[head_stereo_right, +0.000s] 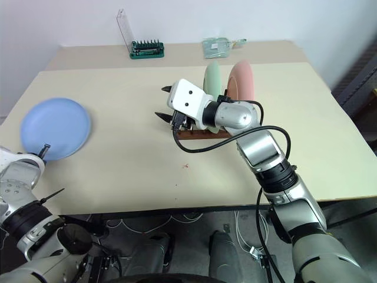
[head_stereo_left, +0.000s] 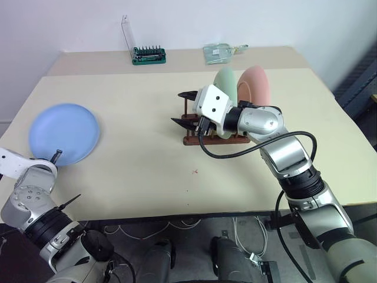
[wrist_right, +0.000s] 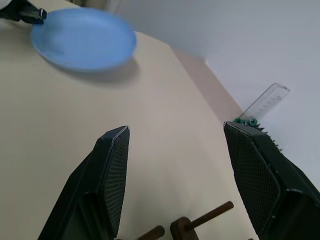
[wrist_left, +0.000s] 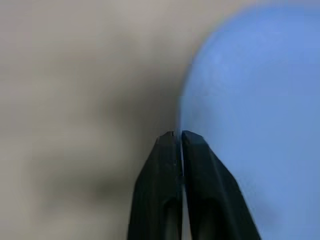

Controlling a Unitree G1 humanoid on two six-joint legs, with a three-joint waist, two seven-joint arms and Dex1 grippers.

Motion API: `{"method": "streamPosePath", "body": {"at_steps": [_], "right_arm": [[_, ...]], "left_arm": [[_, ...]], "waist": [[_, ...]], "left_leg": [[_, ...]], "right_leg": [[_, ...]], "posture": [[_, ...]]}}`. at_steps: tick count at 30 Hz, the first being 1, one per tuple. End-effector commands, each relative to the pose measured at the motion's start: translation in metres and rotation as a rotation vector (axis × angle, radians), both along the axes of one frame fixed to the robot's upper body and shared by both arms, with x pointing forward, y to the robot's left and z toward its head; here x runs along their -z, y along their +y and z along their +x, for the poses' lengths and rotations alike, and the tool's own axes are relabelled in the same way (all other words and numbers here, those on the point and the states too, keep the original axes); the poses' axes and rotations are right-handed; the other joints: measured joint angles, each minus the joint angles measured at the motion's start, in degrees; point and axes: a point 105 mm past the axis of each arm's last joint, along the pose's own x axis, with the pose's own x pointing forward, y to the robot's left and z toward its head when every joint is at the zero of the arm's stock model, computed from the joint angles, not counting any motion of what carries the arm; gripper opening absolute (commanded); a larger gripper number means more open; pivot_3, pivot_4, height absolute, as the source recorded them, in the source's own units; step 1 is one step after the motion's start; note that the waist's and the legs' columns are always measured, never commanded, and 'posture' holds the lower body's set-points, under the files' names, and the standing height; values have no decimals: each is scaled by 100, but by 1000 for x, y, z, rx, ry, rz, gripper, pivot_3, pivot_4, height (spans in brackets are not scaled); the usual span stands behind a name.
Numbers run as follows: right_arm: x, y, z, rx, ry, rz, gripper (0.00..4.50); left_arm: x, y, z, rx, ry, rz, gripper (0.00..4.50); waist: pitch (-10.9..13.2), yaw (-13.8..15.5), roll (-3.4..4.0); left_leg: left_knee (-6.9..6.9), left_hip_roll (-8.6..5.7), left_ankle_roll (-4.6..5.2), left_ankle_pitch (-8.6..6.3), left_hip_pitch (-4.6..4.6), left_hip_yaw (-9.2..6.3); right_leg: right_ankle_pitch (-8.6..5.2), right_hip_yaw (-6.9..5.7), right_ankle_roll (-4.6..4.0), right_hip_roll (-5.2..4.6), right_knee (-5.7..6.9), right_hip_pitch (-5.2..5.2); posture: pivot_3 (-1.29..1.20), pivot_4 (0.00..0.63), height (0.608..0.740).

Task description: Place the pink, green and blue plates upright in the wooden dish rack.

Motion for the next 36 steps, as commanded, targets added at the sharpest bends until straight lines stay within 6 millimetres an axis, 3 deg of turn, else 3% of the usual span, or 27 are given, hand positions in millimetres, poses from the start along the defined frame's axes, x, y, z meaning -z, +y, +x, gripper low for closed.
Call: {"method": "streamPosePath", "body": {"at_steps": [1,2,5,8,11,15,23,31,34,36], "right_arm": [[-16,-5,-5,11,-61,32,3054],[-17,-5,-5,14,-64,32,3054],[-23,-6,-4,13,-94,38,3054],[-26,-1,-6,-14,-131,23,3054],[-28,7,-8,-34,-226,-22,4343],[-28,13,1,-1,-386,-129,4433],[-29,17,27,74,-536,-229,4433],[-26,28,44,88,-629,-296,4433],[-28,31,49,104,-677,-315,3648],[-29,31,50,108,-700,-328,2534]], "left_arm": [[-15,-3,9,15,-38,33,38],[-27,-6,16,38,-85,71,38],[-91,-43,46,207,-298,306,38],[-128,-78,61,316,-419,425,38],[-156,-114,72,404,-527,442,0],[-179,-155,80,518,-574,480,0],[-205,-208,76,655,-684,445,0],[-212,-215,69,688,-720,416,0],[-210,-213,69,685,-711,415,0],[-209,-212,69,682,-709,413,0]], "waist": [[0,4,0],[0,6,0],[5,51,-11],[6,65,-23],[6,6,-23],[7,-69,-20],[8,-19,-22],[8,-29,-21],[9,-30,-20],[9,-24,-20]], "left_leg": [[0,0,0,0,0,-1],[0,0,0,0,0,-1],[2,0,-1,1,-4,-1],[5,-2,-4,2,-9,0],[2,-2,-8,4,-8,2],[-6,5,-28,16,3,11],[-3,10,-34,20,-2,10],[-5,10,-39,23,-2,9],[-5,10,-40,24,-2,9],[-6,11,-41,25,-2,9]], "right_leg": [[0,0,0,0,0,0],[0,0,0,0,0,0],[0,-2,-1,0,-1,1],[3,-2,-3,0,-7,2],[3,0,-2,0,-11,2],[3,4,-2,4,-4,-2],[4,6,-3,10,-6,-3],[4,7,-4,13,-7,-3],[4,9,-4,14,-7,-4],[4,9,-5,14,-7,-5]], "posture": [[0,150,740],[0,150,740],[0,150,740],[0,150,740],[0,150,740],[0,150,740],[0,150,740],[0,150,740],[0,150,740],[0,150,740]]}}
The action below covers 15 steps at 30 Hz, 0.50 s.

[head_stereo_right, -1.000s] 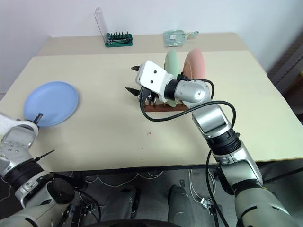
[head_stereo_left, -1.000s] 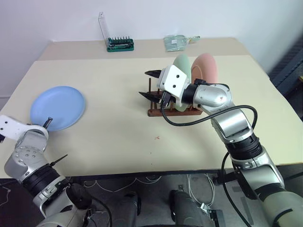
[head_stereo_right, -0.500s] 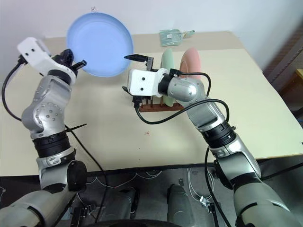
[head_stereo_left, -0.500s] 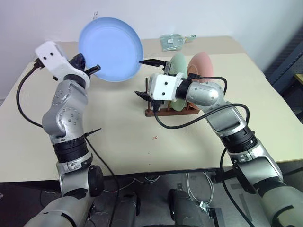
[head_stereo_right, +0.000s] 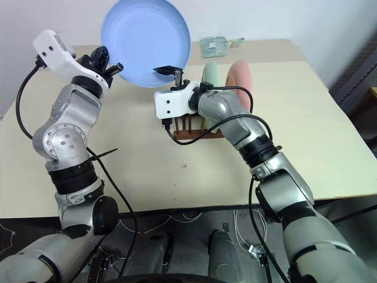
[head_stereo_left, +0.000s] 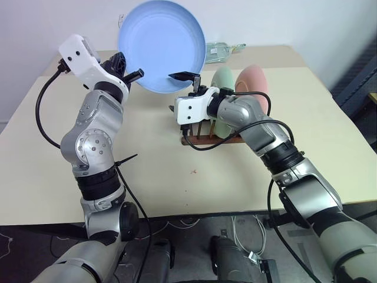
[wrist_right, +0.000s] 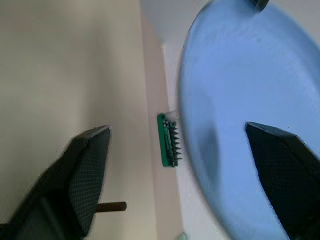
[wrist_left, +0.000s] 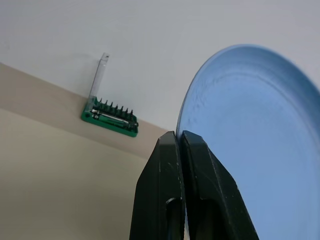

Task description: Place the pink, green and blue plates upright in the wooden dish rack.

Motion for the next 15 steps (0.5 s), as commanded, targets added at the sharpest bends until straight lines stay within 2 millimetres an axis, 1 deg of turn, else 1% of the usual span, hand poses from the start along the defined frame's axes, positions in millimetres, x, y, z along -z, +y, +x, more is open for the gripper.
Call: {"method": "streamPosePath", "body": {"at_steps": [1,3,4,5,8,10,11,12,13,14,15], "right_arm": [[-21,7,-5,-28,-105,5,2081],[-23,5,-4,-22,-126,4,1099],[-24,5,-4,-17,-139,5,441],[-25,4,-3,-13,-150,7,66],[-26,4,-4,-15,-161,-2,0],[-26,3,-6,-18,-163,-2,0],[-27,3,-7,-21,-159,7,0],[-29,3,-8,-26,-154,19,0],[-30,4,-9,-31,-150,30,0],[-31,4,-10,-34,-146,37,0],[-32,4,-10,-36,-145,40,0]], "left_arm": [[-20,2,-11,-3,-79,1,0],[-19,1,-10,2,-74,-7,0],[-18,1,-10,7,-70,-12,0],[-17,-1,-10,24,-74,-30,0],[-20,-2,-12,51,-99,-85,920],[-21,1,-12,36,-103,-107,1808],[-25,11,-12,-10,-123,-103,2315],[-29,24,-13,-69,-141,-109,2719],[-33,42,-14,-144,-160,-131,2719],[-35,54,-15,-194,-171,-146,2719],[-35,60,-16,-218,-177,-159,2719]], "waist": [[0,5,0],[0,5,0],[0,5,0],[0,5,0],[1,7,2],[2,2,1],[2,-4,1],[2,-9,1],[3,-18,1],[3,-24,1],[3,-29,1]], "left_leg": [[0,0,0,0,0,0],[0,0,0,0,0,0],[0,0,0,0,0,0],[1,0,0,0,0,0],[1,0,-1,0,-1,0],[1,0,-1,0,-1,1],[1,0,-1,0,0,1],[1,0,-1,0,0,1],[0,4,-1,1,0,1],[-1,7,-2,1,0,3],[-3,13,-2,1,0,4]], "right_leg": [[0,0,0,0,-1,0],[0,0,0,0,-1,0],[0,0,0,0,0,0],[0,0,0,0,0,0],[0,2,0,1,-1,0],[0,3,0,1,-1,0],[0,3,0,2,-1,0],[0,3,0,2,0,0],[1,3,-2,5,0,-1],[2,4,-3,8,0,-2],[4,5,-7,13,-2,-3]], "posture": [[0,150,740],[0,150,740],[0,150,740],[0,150,740],[0,150,740],[0,150,740],[0,150,740],[0,150,740],[0,150,740],[0,150,740],[0,150,740]]}}
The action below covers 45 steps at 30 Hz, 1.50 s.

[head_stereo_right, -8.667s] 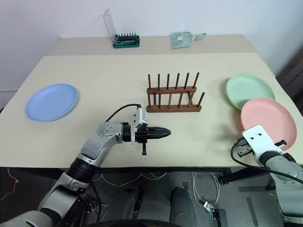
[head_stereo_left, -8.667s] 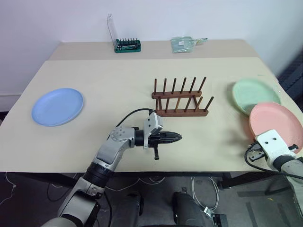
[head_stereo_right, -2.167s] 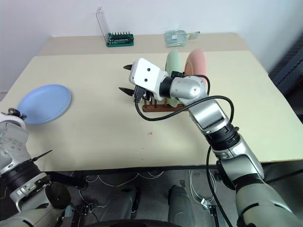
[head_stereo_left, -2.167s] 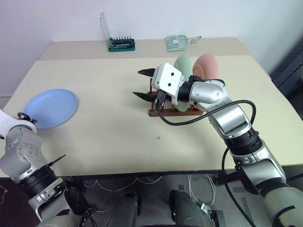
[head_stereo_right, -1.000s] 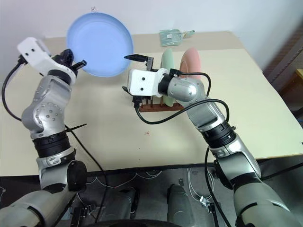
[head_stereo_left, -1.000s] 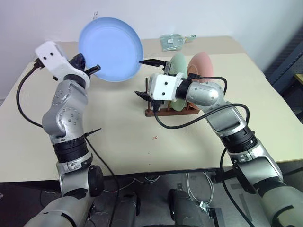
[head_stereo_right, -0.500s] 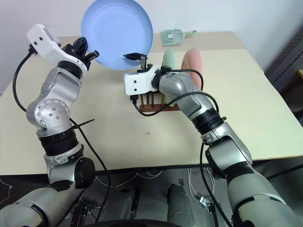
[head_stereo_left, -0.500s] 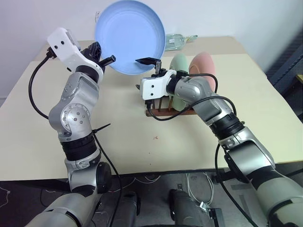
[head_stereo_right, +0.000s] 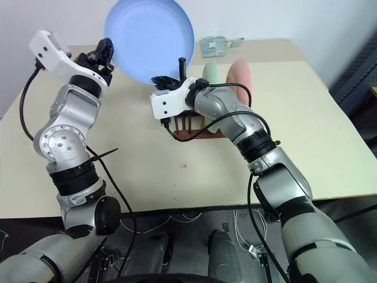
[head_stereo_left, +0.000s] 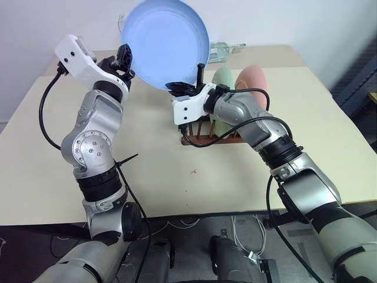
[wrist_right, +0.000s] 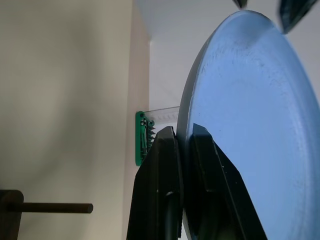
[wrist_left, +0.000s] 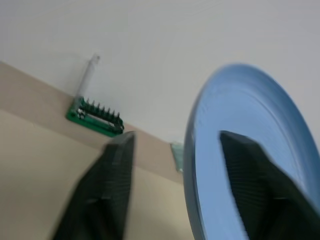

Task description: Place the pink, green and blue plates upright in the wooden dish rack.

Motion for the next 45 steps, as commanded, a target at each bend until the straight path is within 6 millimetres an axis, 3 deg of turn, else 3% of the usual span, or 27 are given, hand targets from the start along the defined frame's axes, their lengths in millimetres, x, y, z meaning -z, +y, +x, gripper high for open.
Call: {"method": "streamPosePath", "body": {"at_steps": [1,3,5,10,11,12,15,17,21,25,30,34,45], "right_arm": [[-27,1,-11,-41,-51,79,0],[-30,1,-15,-61,-19,116,0],[-39,0,-21,-90,48,214,0],[-64,-1,-44,-220,269,484,0],[-74,0,-53,-280,353,580,0],[-88,-1,-66,-376,484,723,0],[-108,-7,-96,-607,867,987,0],[-106,-12,-101,-647,1038,1070,0],[-91,-12,-102,-616,1295,1168,0],[-77,-15,-82,-473,1422,1287,0],[-70,-19,-69,-367,1444,1335,0],[-63,-26,-52,-259,1441,1407,0],[-54,-35,-31,-133,1449,1515,0]], "left_arm": [[-23,43,-13,-178,-107,-71,2719],[-20,84,-19,-306,-107,-71,2719],[-10,113,-22,-407,-49,68,2719],[41,133,-14,-389,150,302,2719],[53,128,-14,-348,167,377,2719],[78,117,-10,-285,248,550,2719],[143,71,-15,-19,343,922,2719],[157,52,-21,71,321,953,2719],[169,21,-26,194,284,881,2719],[160,-1,-29,291,189,836,2719],[158,-20,-37,415,132,819,2719],[159,-44,-58,590,77,811,2719],[165,-60,-74,707,70,823,2719]], "waist": [[0,-7,0],[0,3,0],[0,-47,1],[1,-79,3],[1,-80,2],[1,-104,3],[2,-105,13],[2,-84,12],[3,-23,14],[2,-18,38],[3,-11,39],[3,-55,39],[3,-111,42]], "left_leg": [[0,5,-1,0,0,2],[-2,14,-4,-1,1,1],[-5,22,-6,-1,1,3],[-5,26,-6,-3,2,-1],[-4,27,-5,-4,2,-1],[-5,28,-4,-4,2,-3],[-15,36,-2,-7,2,-2],[-16,41,17,-18,2,-7],[-23,52,16,-19,2,-11],[-29,53,16,-18,5,5],[-30,52,16,-17,3,12],[-31,53,17,-17,3,15],[-32,56,18,-17,4,13]], "right_leg": [[2,0,-3,6,-2,0],[2,-1,-4,13,-4,0],[5,0,-8,20,-4,-2],[6,-1,-10,23,-2,-1],[6,-1,-10,24,2,-2],[6,-2,-10,24,2,-2],[7,2,-13,25,6,-9],[9,1,-18,25,3,-10],[20,-7,-38,29,1,-14],[22,-2,-41,34,6,-24],[23,-2,-40,34,4,-25],[22,-1,-40,34,4,-25],[22,-1,-39,39,5,-24]], "posture": [[0,150,740],[0,150,740],[0,150,740],[0,150,740],[0,150,740],[0,150,740],[0,150,740],[0,150,740],[0,150,740],[0,150,740],[0,150,740],[0,150,740],[0,150,740]]}}
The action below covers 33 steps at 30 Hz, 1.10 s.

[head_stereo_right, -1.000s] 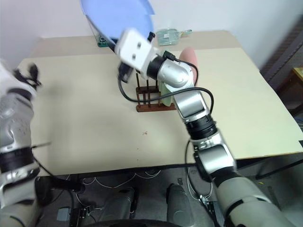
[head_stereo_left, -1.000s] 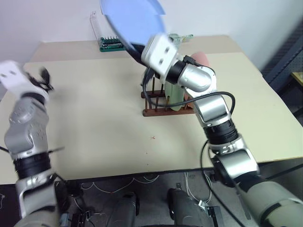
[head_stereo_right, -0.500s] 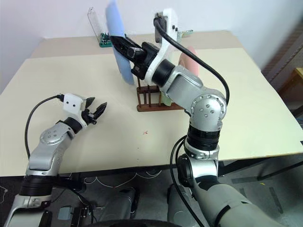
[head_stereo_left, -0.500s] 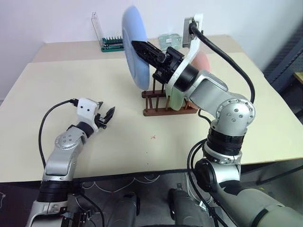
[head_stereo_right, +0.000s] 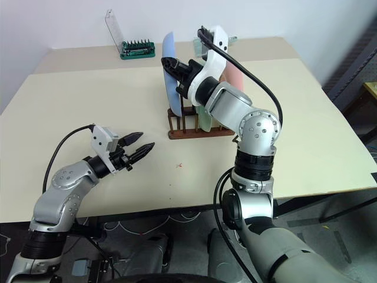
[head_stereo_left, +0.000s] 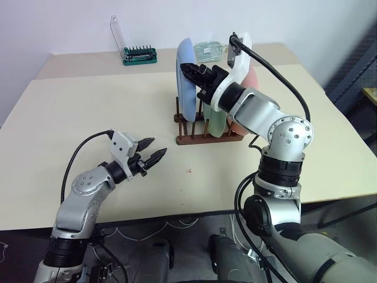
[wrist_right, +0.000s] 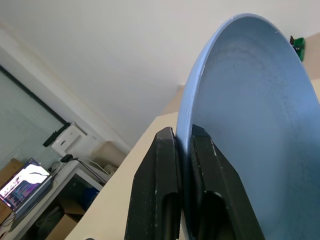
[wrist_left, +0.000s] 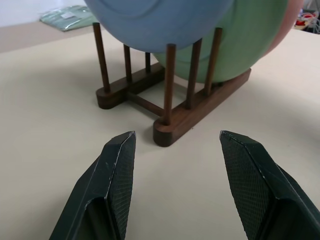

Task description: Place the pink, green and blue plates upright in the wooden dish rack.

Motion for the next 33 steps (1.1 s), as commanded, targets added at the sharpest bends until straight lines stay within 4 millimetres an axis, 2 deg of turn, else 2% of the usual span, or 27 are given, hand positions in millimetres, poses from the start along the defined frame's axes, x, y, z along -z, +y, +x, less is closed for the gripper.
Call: {"method": "streamPosePath", "body": {"at_steps": [1,5,9,14,19,24,26,28,29,32,33], "right_arm": [[-15,-3,2,32,-20,34,0],[-12,-3,7,46,-2,26,0],[-14,-2,6,46,-22,15,1529],[-18,-3,5,60,-64,-7,4055],[-27,-1,0,60,-155,-64,4055],[-43,-4,-9,75,-345,-181,4055],[-64,-24,-24,121,-589,-317,4055],[-72,-48,-46,110,-787,-425,4055],[-71,-52,-51,99,-824,-446,4055],[-54,-121,-55,191,-782,-539,4055],[-49,-137,-57,218,-767,-577,4055]], "left_arm": [[-7,-7,-5,30,-33,5,2719],[-7,-8,-4,33,-35,8,2719],[-7,-9,-3,33,-36,5,2749],[-8,-10,-3,36,-37,3,2749],[-8,-11,-3,39,-39,1,2749],[-9,-12,-2,38,-42,2,2749],[-9,-11,-3,32,-47,1,2749],[-10,-10,-3,22,-53,2,2749],[-10,-10,-3,20,-54,2,2749],[-7,-6,-1,6,-50,9,2749],[-7,-6,-1,4,-49,11,2749]], "waist": [[0,8,0],[0,6,1],[1,2,1],[1,0,2],[1,0,2],[2,3,3],[2,25,4],[5,115,6],[5,130,5],[0,165,-3],[1,184,-1]], "left_leg": [[0,0,0,0,0,0],[0,0,0,0,0,0],[0,0,0,0,0,0],[0,0,0,0,0,0],[0,0,0,0,0,0],[0,0,0,0,-1,0],[1,0,0,0,-1,0],[5,-4,1,0,-10,-2],[9,-5,8,-5,-11,-1],[15,-1,19,-12,-3,4],[19,-1,20,-12,-2,5]], "right_leg": [[0,0,0,0,0,0],[0,0,0,0,-1,1],[0,0,0,0,-1,1],[0,0,0,1,-1,0],[0,0,0,2,-1,1],[-1,0,1,2,-3,1],[-1,-1,1,2,-3,2],[-3,-4,4,0,-13,4],[-6,-6,10,-2,-20,9],[-8,-6,13,-3,-24,22],[-8,-7,12,-3,-24,25]], "posture": [[0,150,740],[0,150,740],[0,150,740],[0,150,740],[0,150,740],[0,150,740],[0,150,740],[0,150,740],[0,150,740],[0,150,740],[0,150,740]]}}
